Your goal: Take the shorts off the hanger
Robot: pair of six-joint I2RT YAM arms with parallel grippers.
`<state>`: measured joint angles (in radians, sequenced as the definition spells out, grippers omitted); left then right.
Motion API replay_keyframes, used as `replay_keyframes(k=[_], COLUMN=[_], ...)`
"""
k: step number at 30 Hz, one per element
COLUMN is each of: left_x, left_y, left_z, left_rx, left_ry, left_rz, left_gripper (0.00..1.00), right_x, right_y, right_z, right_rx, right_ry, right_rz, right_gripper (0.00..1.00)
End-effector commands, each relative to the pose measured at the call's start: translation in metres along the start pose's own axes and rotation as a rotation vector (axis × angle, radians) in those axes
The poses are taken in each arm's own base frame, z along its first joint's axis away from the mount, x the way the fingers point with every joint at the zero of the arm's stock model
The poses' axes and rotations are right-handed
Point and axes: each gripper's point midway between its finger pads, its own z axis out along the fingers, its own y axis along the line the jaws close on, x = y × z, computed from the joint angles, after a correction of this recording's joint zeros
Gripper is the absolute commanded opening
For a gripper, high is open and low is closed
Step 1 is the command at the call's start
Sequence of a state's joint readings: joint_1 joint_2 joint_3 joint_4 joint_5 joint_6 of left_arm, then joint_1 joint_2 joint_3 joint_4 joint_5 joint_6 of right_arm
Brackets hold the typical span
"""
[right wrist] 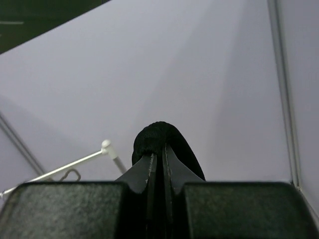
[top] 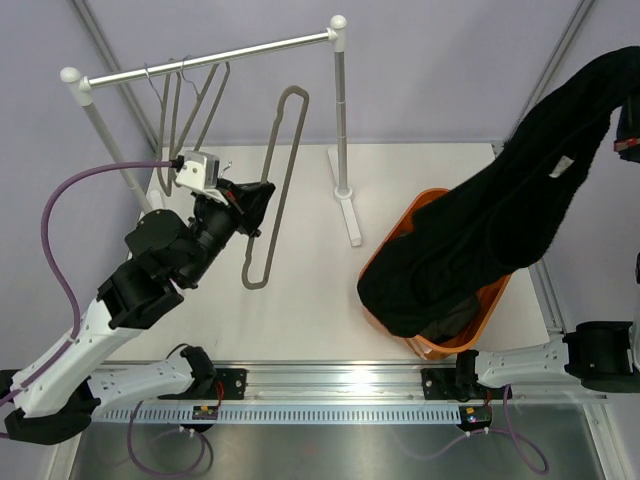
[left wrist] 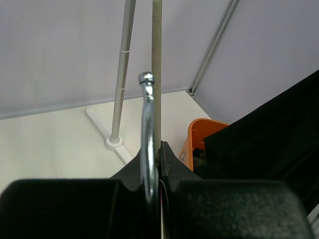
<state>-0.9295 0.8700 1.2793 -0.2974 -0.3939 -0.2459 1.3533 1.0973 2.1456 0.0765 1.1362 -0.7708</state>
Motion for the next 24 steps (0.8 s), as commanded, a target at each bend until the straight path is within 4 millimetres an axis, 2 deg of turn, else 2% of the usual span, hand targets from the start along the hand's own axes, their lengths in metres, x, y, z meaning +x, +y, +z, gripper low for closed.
replay_keyframes(k=[1,2,4,6,7,8,9,10,11,15,17,20,23,24], left_x=[0.006,0.011,0.017,0.022,0.025,0.026,0.029,0.030,0.030,0.033,0.033,0.035,0.035,0.031], left_y=[-0.009,-0.010,-0.012,-0.012,-0.013,-0.014,-0.016,-0.017,-0.018,-0.017,-0.015,-0.011,-0.008,-0.007], left_z=[-0.002,0.000,-0.001,-0.001,-0.002,-0.002,-0.001,-0.002,-0.002,-0.005,-0.008,-0.013,-0.021,-0.024], left_rx=[0.049,0.052,0.064,0.070,0.077,0.083,0.092,0.095,0.102,0.105,0.097,0.091,0.086,0.086], left_ry=[0.016,0.029,0.049,0.058,0.065,0.068,0.081,0.085,0.090,0.113,0.120,0.136,0.154,0.152], left_rz=[-0.023,-0.024,-0.024,-0.031,-0.031,-0.035,-0.033,-0.037,-0.037,-0.029,-0.019,-0.009,0.004,0.007], left_gripper=[0.00,0.00,0.00,0.00,0.00,0.00,0.00,0.00,0.00,0.00,0.00,0.00,0.00,0.00], right_x=[-0.025,-0.023,-0.032,-0.023,-0.019,-0.016,0.000,0.011,0.020,0.084,0.104,0.115,0.125,0.138], right_y=[0.001,0.012,0.010,0.024,0.030,0.027,0.039,0.047,0.042,0.064,0.073,0.070,0.056,0.049], right_z=[0.009,0.013,0.015,0.019,0.020,0.021,0.023,0.025,0.029,0.037,0.041,0.040,0.033,0.030], right_rx=[0.064,0.063,0.080,0.067,0.058,0.066,0.017,0.002,0.032,-0.011,-0.016,0.012,0.057,0.095], right_ry=[-0.119,-0.124,-0.139,-0.120,-0.113,-0.110,-0.071,-0.052,-0.040,0.088,0.129,0.167,0.211,0.242], right_rz=[-0.073,-0.143,-0.163,-0.212,-0.162,-0.160,-0.240,-0.168,-0.203,-0.292,-0.298,-0.287,-0.265,-0.293], right_gripper=[0.00,0.00,0.00,0.00,0.00,0.00,0.00,0.00,0.00,0.00,0.00,0.00,0.00,0.00])
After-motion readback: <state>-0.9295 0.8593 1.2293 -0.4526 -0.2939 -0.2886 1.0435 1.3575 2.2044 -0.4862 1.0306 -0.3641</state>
